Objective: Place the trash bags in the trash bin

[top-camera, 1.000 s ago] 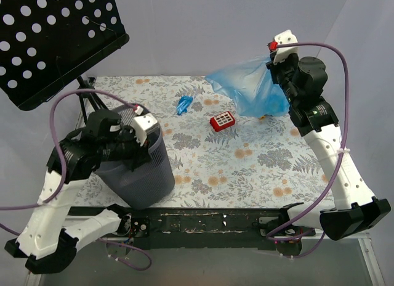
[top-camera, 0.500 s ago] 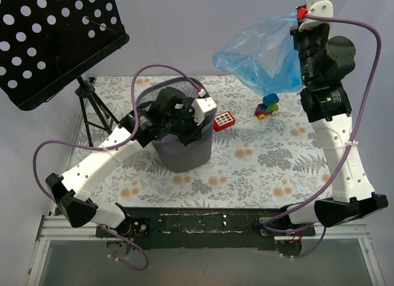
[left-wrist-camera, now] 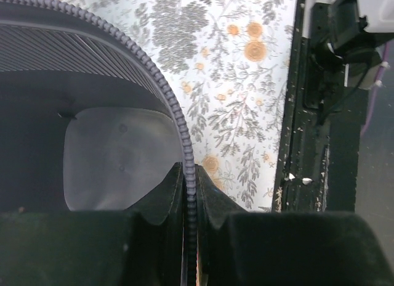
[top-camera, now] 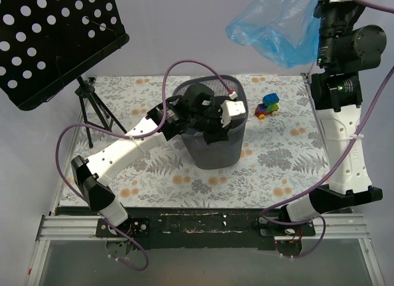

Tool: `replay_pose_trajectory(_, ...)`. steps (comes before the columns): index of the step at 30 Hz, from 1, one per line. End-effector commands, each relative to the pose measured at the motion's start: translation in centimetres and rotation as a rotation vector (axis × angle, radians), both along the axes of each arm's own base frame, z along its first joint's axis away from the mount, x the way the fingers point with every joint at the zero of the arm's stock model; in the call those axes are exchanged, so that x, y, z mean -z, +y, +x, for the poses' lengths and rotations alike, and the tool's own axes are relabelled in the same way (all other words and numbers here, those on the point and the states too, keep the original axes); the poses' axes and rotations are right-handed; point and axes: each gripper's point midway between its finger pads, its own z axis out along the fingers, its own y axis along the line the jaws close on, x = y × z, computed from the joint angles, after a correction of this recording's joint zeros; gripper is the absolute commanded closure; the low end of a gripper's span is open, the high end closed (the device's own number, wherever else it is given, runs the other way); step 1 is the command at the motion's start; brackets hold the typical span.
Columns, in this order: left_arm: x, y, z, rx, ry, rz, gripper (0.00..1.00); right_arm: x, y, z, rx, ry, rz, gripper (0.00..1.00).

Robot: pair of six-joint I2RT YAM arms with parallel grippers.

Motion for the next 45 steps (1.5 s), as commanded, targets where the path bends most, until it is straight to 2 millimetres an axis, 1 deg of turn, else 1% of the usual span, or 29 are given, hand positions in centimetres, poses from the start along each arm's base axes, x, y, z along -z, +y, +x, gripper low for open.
replay_pose_trajectory(1,-3.0,-1.9,-2.9,0.157,-0.038,-0.105,1.0,-4.7,-0.1,-4.9,-0.094,-0.17,0.066,0.99)
replay_pose_trajectory(4,-2.3,-1.7,-3.4,0.151,-0.002,-0.093,0.81,-4.6,0.5,-5.9,-0.141,-0.158,0.057,0.99)
replay_pose_trajectory(6,-2.7,-1.3,-3.0,0.155,-0.06,-0.099,0.63,-4.7,1.0,-6.9,-0.177,-0.161,0.036,0.99)
replay_pose_trajectory(7,-3.4,-1.1,-2.8,0.147,-0.101,-0.113,0.56,-4.9,1.5,-7.4,-0.211,-0.164,0.029,0.99)
replay_pose_trajectory(9,-5.2,-0.6,-2.4,0.122,-0.17,-0.151,0.45,-5.2,2.8,-8.4,-0.292,-0.167,-0.007,0.99)
replay_pose_trajectory(10,-6.8,-0.1,-2.5,0.107,-0.204,-0.18,0.41,-5.2,3.9,-8.9,-0.351,-0.164,-0.031,0.99)
replay_pose_trajectory(11,-8.0,0.4,-2.5,0.084,-0.222,-0.2,0.36,-5.2,4.6,-9.4,-0.393,-0.156,-0.049,0.99)
replay_pose_trajectory(12,-9.2,1.0,-2.4,0.051,-0.236,-0.221,0.35,-5.0,5.5,-9.9,-0.446,-0.15,-0.075,0.99)
replay_pose_trajectory(14,-12.2,2.7,-2.1,-0.044,-0.286,-0.276,0.29,-4.4,6.9,-10.8,-0.529,-0.13,-0.112,0.99)
replay_pose_trajectory(16,-14.9,5.0,-1.3,-0.159,-0.368,-0.333,0.24,-3.8,8.1,-11.7,-0.607,-0.113,-0.141,0.99)
replay_pose_trajectory(18,-17.4,7.6,-0.3,-0.277,-0.473,-0.365,0.22,-3.4,9.2,-12.7,-0.683,-0.096,-0.166,0.99)
replay_pose_trajectory(20,-19.4,10.0,0.9,-0.385,-0.588,-0.367,0.21,-2.6,10.0,-13.2,-0.736,-0.065,-0.176,0.99)
replay_pose_trajectory(22,-21.5,12.1,1.4,-0.46,-0.707,-0.41,0.15,-1.9,10.6,-13.3,-0.778,-0.033,-0.179,0.99)
replay_pose_trajectory(23,-22.8,13.0,1.2,-0.48,-0.763,-0.447,0.12,-1.6,10.8,-13.2,-0.787,-0.025,-0.183,0.99)
replay_pose_trajectory(24,-24.1,13.7,0.9,-0.483,-0.825,-0.479,0.1,-1.4,11.0,-13.1,-0.805,-0.012,-0.169,0.99)
replay_pose_trajectory(25,-24.8,14.2,0.6,-0.485,-0.85,-0.496,0.1,-1.5,11.1,-13.0,-0.815,-0.007,-0.161,0.99)
replay_pose_trajectory(27,-26.2,15.3,0.4,-0.526,-0.859,-0.525,0.08,-1.7,11.3,-12.5,-0.833,0.007,-0.142,0.99)
replay_pose_trajectory(29,-27.1,16.3,0.5,-0.568,-0.876,-0.529,0.08,-2.2,11.4,-12.4,-0.843,0.002,-0.129,0.99)
replay_pose_trajectory(31,-27.5,17.2,0.6,-0.601,-0.906,-0.528,0.06,-2.8,11.5,-12.4,-0.85,-0.008,-0.121,0.99)
replay_pose_trajectory(32,-27.6,17.7,0.5,-0.613,-0.92,-0.528,0.06,-2.4,11.6,-12.1,-0.854,0.017,-0.114,0.99)
replay_pose_trajectory(35,-27.4,18.1,0.4,-0.615,-0.924,-0.524,0.06,-2.1,12.2,-12.2,-0.885,0.036,-0.108,0.99)
replay_pose_trajectory(38,-27.5,18.0,0.1,-0.601,-0.911,-0.534,0.06,-0.8,13.2,-12.1,-0.916,0.075,-0.103,0.99)
replay_pose_trajectory(40,-27.9,18.2,-0.3,-0.591,-0.907,-0.535,0.06,0.4,14.0,-11.9,-0.942,0.113,-0.101,0.99)
replay_pose_trajectory(41,-27.7,18.3,-0.4,-0.583,-0.901,-0.519,0.06,0.8,14.4,-11.9,-0.953,0.125,-0.101,0.99)
replay_pose_trajectory(42,-27.8,18.5,-0.7,-0.575,-0.9,-0.514,0.06,1.3,15.0,-11.9,-0.968,0.14,-0.103,0.99)
replay_pose_trajectory(43,-27.5,18.7,-1.0,-0.563,-0.896,-0.494,0.06,1.6,15.4,-11.9,-0.976,0.15,-0.101,0.99)
replay_pose_trajectory(45,-27.5,19.9,-1.9,-0.558,-0.894,-0.478,0.06,2.3,16.4,-11.8,-0.996,0.165,-0.104,0.99)
